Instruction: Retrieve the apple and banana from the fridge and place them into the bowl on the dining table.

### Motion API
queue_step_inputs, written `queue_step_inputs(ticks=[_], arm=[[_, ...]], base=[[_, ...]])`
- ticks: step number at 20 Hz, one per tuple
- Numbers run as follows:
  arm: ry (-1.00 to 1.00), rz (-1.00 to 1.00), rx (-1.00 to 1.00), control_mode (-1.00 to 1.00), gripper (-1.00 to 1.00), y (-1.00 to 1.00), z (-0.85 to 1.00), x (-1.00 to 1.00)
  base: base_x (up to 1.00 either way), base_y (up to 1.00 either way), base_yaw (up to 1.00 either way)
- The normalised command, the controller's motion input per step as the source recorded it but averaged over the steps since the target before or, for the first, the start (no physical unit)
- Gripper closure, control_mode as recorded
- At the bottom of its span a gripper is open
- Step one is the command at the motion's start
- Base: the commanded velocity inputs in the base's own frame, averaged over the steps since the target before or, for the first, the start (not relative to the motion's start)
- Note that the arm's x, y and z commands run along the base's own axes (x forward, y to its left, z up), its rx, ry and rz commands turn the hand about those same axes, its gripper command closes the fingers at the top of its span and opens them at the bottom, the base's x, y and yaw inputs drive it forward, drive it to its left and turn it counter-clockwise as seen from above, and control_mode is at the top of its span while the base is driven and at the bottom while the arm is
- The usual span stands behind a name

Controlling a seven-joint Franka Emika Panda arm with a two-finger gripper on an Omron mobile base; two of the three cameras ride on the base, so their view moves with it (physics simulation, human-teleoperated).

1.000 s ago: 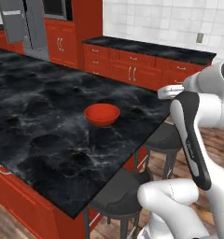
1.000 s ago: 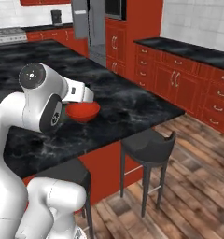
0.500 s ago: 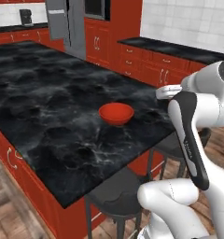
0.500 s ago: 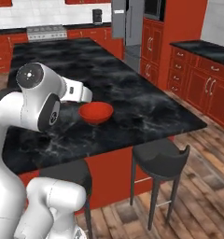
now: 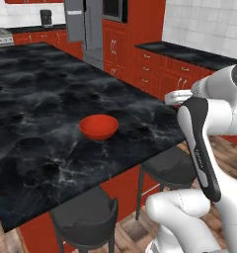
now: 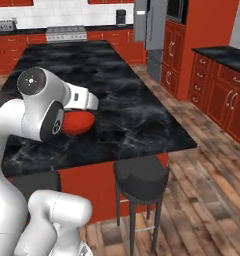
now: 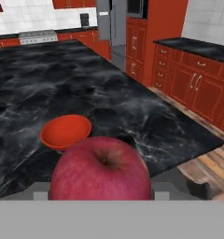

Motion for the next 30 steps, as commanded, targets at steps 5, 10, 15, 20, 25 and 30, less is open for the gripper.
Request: queue_step_inputs(ticks=[5, 10, 15, 20, 25, 30], arm=[[0.00, 0.00, 0.00, 1.00, 1.00, 0.00, 0.00, 0.00], [0.00, 0.00, 0.00, 1.00, 1.00, 0.00, 0.00, 0.00], [0.00, 0.00, 0.00, 1.00, 1.00, 0.00, 0.00, 0.00], [0.00, 0.00, 0.00, 1.00, 1.00, 0.00, 0.00, 0.00], [0.07, 0.07, 0.00, -1.00, 1.00, 0.03, -0.08, 0.10], [0.41, 0.33, 0.00, -1.00, 1.00, 0.19, -0.53, 0.46]], base=[[0.99, -0.33, 0.39], [1.00, 0.02, 0.34], [1.00, 0.15, 0.16], [0.91, 0.21, 0.18], [0.55, 0.13, 0.22], [0.00, 0.00, 0.00]])
